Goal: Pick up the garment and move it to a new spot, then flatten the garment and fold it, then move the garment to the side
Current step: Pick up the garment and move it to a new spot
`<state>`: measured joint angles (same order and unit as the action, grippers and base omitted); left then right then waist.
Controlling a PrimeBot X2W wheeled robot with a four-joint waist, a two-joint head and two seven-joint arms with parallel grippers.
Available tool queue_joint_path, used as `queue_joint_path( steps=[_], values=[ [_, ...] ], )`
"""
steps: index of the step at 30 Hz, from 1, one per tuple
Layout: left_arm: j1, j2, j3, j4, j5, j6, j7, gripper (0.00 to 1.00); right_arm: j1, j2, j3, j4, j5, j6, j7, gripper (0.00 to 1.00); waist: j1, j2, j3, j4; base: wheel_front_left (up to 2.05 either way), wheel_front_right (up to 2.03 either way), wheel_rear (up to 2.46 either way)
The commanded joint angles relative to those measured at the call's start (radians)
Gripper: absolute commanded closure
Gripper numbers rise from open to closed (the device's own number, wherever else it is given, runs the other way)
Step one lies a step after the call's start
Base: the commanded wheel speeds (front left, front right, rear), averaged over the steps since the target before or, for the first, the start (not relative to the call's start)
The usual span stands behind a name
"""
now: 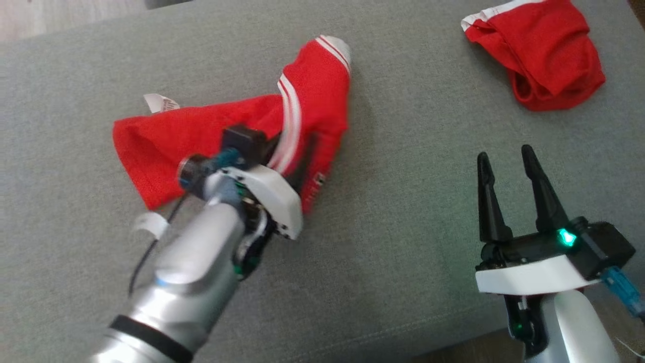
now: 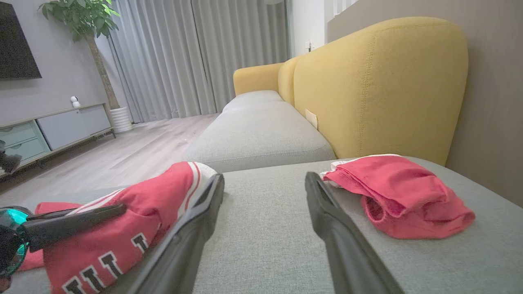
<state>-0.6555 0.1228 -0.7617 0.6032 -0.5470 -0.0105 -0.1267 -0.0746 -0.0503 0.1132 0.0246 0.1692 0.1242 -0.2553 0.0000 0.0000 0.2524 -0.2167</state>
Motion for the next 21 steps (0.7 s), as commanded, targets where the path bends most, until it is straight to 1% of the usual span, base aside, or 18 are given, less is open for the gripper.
queue_joint_path(
  steps=[1, 3, 6, 8, 10, 13, 15, 21],
  values=[
    [-0.045, -0.008, 0.022, -0.017, 0.007, -0.01, -0.027, 0.0, -0.019, 0.0, 0.025, -0.025, 0.006, 0.007, -0.006, 0.0, 0.0, 0.0, -0.015, 0.012, 0.0, 0.0, 0.0],
    [-0.042, -0.028, 0.002, 0.001, 0.012, -0.021, -0.054, 0.0, -0.012, 0.0, 0.026, -0.016, 0.004, 0.007, -0.006, 0.0, 0.0, 0.0, -0.04, 0.026, 0.0, 0.0, 0.0],
    [-0.022, -0.047, -0.022, -0.005, 0.017, -0.017, -0.084, 0.0, 0.012, 0.0, 0.018, 0.0, -0.004, 0.007, -0.006, 0.0, 0.0, 0.0, -0.096, 0.052, 0.0, 0.0, 0.0],
    [0.003, -0.054, -0.045, -0.029, 0.029, -0.009, -0.095, 0.0, 0.033, 0.0, 0.017, 0.011, -0.008, 0.007, -0.006, 0.0, 0.0, 0.0, -0.14, 0.07, 0.0, 0.0, 0.0],
    [0.04, -0.056, -0.055, -0.064, 0.032, 0.009, -0.104, 0.0, 0.055, 0.0, 0.018, 0.019, -0.007, 0.007, -0.006, 0.0, 0.0, 0.0, -0.185, 0.088, 0.0, 0.0, 0.0],
    [0.103, -0.03, -0.052, -0.123, 0.053, 0.065, -0.116, 0.0, 0.096, 0.0, 0.015, 0.025, -0.004, 0.007, -0.006, 0.0, 0.0, 0.0, -0.251, 0.121, 0.0, 0.0, 0.0],
    [0.148, 0.008, -0.041, -0.165, 0.072, 0.116, -0.121, 0.0, 0.12, 0.0, 0.013, 0.024, -0.002, 0.007, -0.006, 0.0, 0.0, 0.0, -0.272, 0.142, 0.0, 0.0, 0.0],
    [0.332, 0.127, 0.062, -0.308, 0.077, 0.235, -0.134, 0.0, 0.158, 0.0, 0.017, 0.02, -0.012, 0.007, -0.006, 0.0, 0.0, 0.0, -0.316, 0.189, 0.0, 0.0, 0.0]
  ],
)
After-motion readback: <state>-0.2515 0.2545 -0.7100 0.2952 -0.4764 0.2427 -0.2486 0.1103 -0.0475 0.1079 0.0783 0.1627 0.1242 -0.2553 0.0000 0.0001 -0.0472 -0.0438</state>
